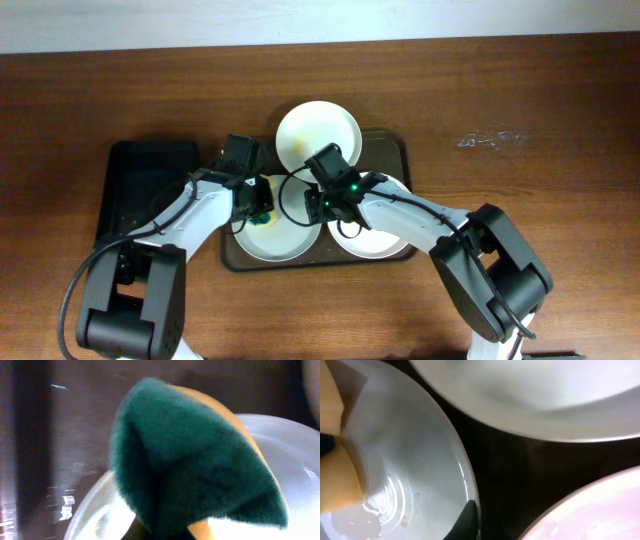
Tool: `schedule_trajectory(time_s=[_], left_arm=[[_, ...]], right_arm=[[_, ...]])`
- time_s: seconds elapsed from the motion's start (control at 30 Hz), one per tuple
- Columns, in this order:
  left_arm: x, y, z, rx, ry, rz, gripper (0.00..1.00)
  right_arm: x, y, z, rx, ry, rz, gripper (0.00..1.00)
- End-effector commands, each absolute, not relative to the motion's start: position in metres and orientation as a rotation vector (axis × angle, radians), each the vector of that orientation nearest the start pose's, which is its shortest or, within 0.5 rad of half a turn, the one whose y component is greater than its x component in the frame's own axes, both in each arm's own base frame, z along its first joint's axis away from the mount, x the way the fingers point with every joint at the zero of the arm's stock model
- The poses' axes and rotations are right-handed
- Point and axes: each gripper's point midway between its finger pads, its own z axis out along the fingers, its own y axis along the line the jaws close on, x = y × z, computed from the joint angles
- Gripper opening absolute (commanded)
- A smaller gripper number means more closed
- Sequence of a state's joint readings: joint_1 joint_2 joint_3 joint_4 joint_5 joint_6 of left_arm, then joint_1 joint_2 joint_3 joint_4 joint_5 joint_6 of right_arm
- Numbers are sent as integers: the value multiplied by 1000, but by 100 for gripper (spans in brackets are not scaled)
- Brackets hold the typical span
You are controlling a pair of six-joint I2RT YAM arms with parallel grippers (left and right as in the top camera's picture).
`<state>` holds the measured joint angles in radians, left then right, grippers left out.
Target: Clean dirty plates on tray and stack at the side
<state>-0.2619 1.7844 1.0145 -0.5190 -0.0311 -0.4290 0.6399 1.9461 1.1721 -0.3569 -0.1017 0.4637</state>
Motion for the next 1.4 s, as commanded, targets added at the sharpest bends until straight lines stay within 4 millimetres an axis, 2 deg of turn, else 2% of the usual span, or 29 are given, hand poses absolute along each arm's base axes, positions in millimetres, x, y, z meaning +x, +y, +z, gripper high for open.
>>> schedule_trajectory(time_s=[0.0, 0.07, 0.13, 0.23, 0.3, 0.37, 0.4, 0.43, 0.53, 0.6, 0.67, 0.7, 0.77, 0.83, 0.9, 0.93, 1.03, 1.1, 1.17, 1.2, 1.23, 1.27, 1.33, 1.37], left_arm=[[354, -15, 11, -321, 2738, 473, 0], [357, -5, 22, -331, 2686, 553, 0], [364, -4, 46, -348, 2624, 528, 0], [371, -15, 103, -377, 2497, 348, 0], [370, -40, 122, -344, 2492, 129, 0], [366, -67, 116, -291, 2552, -68, 0], [361, -84, 105, -257, 2607, -187, 0], [357, -91, 95, -249, 2645, -232, 0], [350, -99, 58, -311, 2754, -277, 0], [341, -113, 21, -306, 2874, -363, 0], [335, -111, 3, -285, 2928, -333, 0], [335, -107, -2, -275, 2935, -289, 0], [339, -77, 0, -304, 2897, -41, 0], [341, -52, 18, -329, 2832, 127, 0], [344, -33, 54, -377, 2728, 204, 0], [346, -20, 88, -411, 2626, 224, 0], [341, -3, 146, -475, 2462, 177, 0], [325, 12, 187, -594, 2340, 83, 0], [310, 28, 211, -652, 2270, 35, 0], [303, 38, 213, -678, 2264, 56, 0], [297, 48, 208, -717, 2280, 78, 0], [295, 52, 203, -738, 2298, 75, 0], [293, 55, 196, -756, 2326, 92, 0], [292, 56, 189, -765, 2355, 104, 0]], right_arm=[[336, 263, -3, -259, 2804, 385, 4], [336, 263, -3, -259, 2804, 385, 4], [336, 263, -3, -259, 2804, 385, 4], [336, 263, -3, -259, 2804, 386, 4], [337, 264, -3, -259, 2801, 387, 4], [337, 264, -2, -259, 2798, 390, 4], [337, 264, -2, -259, 2797, 390, 4], [337, 264, -2, -259, 2798, 390, 4], [337, 264, -2, -259, 2798, 390, 4], [337, 264, -2, -259, 2797, 390, 4], [337, 264, -2, -259, 2797, 390, 4], [337, 264, -2, -259, 2797, 389, 4], [337, 264, -2, -260, 2797, 389, 4], [337, 264, -2, -266, 2796, 388, 4], [337, 264, -2, -281, 2794, 386, 4], [337, 264, -2, -280, 2793, 388, 4], [340, 267, 11, -284, 2764, 411, 4], [346, 272, 36, -363, 2690, 429, 4], [350, 282, 70, -475, 2589, 446, 4], [349, 287, 85, -545, 2541, 433, 4], [351, 291, 106, -600, 2479, 356, 4], [353, 290, 118, -632, 2437, 263, 4], [358, 286, 137, -687, 2357, 61, 4], [362, 283, 156, -740, 2265, -133, 4]])
